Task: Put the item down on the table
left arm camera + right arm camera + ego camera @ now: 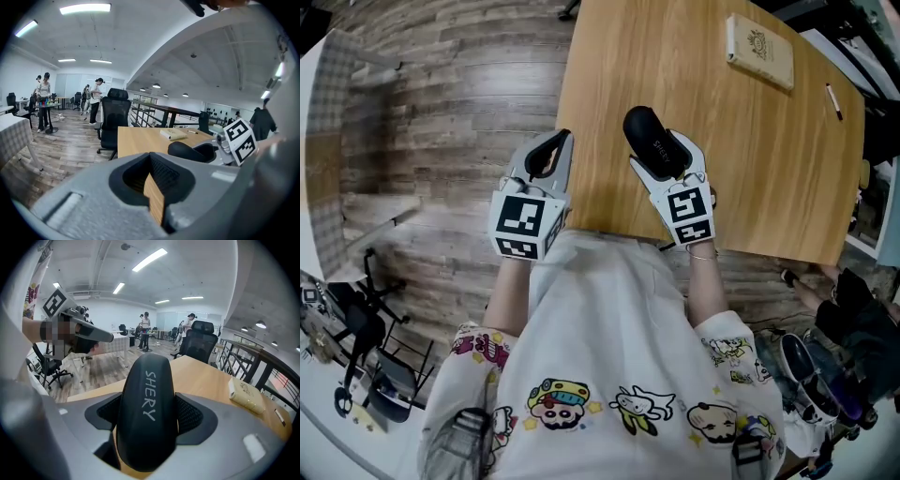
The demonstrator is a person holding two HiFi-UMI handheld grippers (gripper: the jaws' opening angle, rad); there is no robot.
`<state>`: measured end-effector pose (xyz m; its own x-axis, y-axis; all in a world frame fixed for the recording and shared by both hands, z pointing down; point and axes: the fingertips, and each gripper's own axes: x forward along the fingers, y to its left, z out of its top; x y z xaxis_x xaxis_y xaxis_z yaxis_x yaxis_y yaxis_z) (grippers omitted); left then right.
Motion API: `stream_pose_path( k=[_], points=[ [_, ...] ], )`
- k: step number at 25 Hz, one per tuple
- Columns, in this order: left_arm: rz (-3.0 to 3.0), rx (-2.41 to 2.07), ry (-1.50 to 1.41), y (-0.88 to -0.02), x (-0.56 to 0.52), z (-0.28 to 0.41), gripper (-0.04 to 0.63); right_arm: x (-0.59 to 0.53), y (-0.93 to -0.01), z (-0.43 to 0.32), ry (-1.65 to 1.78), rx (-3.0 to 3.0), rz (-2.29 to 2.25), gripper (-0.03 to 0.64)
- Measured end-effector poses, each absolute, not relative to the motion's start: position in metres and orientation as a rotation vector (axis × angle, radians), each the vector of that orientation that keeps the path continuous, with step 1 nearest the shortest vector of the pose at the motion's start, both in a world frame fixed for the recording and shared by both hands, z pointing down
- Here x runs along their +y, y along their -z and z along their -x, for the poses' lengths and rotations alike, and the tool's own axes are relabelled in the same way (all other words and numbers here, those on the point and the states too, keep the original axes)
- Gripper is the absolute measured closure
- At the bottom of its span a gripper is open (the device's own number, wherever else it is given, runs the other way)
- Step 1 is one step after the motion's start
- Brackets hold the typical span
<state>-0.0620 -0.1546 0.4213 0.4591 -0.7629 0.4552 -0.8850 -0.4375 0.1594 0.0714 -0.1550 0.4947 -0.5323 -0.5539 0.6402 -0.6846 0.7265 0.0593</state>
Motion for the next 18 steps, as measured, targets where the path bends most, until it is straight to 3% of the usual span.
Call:
stream_pose_path(
  k=[18],
  points=[
    [-2.314, -1.335, -0.476, -0.449, -0.134, 0.06, 0.595, -0.142, -0.557, -0.045, -0.199, -2.17, -0.774, 0.264]
  ],
)
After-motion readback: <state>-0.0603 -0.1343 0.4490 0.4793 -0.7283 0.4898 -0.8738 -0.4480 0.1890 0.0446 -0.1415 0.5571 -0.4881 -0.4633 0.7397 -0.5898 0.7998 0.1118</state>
